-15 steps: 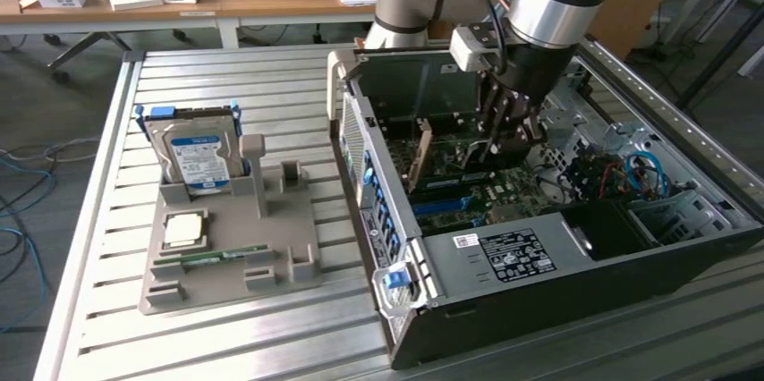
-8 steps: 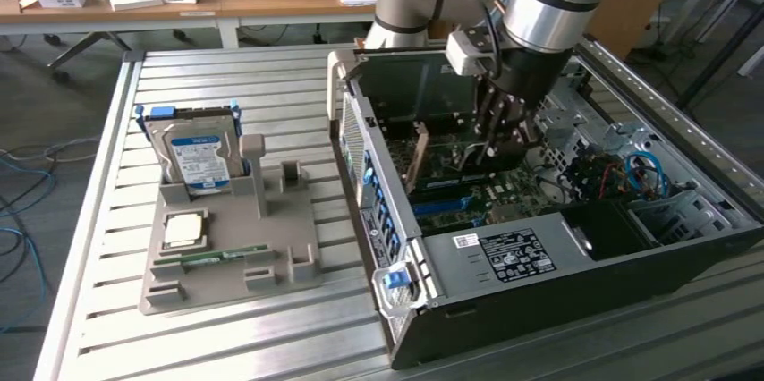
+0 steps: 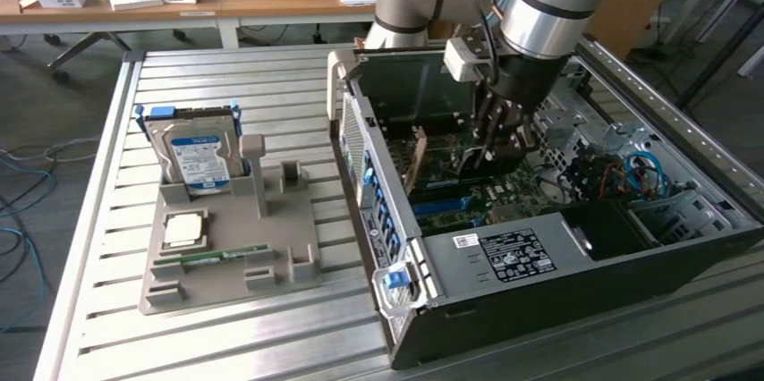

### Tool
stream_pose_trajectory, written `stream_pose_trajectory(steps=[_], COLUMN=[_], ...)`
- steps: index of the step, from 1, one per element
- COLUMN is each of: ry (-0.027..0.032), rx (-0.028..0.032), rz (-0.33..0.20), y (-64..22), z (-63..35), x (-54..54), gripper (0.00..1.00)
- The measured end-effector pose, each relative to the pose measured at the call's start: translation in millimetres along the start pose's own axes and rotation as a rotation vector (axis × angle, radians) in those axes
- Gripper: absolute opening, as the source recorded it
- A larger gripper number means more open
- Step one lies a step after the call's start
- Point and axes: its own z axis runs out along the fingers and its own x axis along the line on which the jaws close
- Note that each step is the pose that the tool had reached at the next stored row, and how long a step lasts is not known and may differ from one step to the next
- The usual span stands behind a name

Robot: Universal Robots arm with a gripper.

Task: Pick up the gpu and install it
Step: 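Insert the gpu into the slot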

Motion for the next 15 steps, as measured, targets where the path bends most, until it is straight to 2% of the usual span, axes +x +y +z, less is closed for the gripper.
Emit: stream_pose_trajectory(steps=[11, 15], ry=[-0.0002, 0.0], rx=[0.0, 0.0], rz=[0.0, 0.0], y=[1.7, 2.0], z=[13.3, 14.1], x=[0.5, 0.5], gripper=[0.26, 0.26])
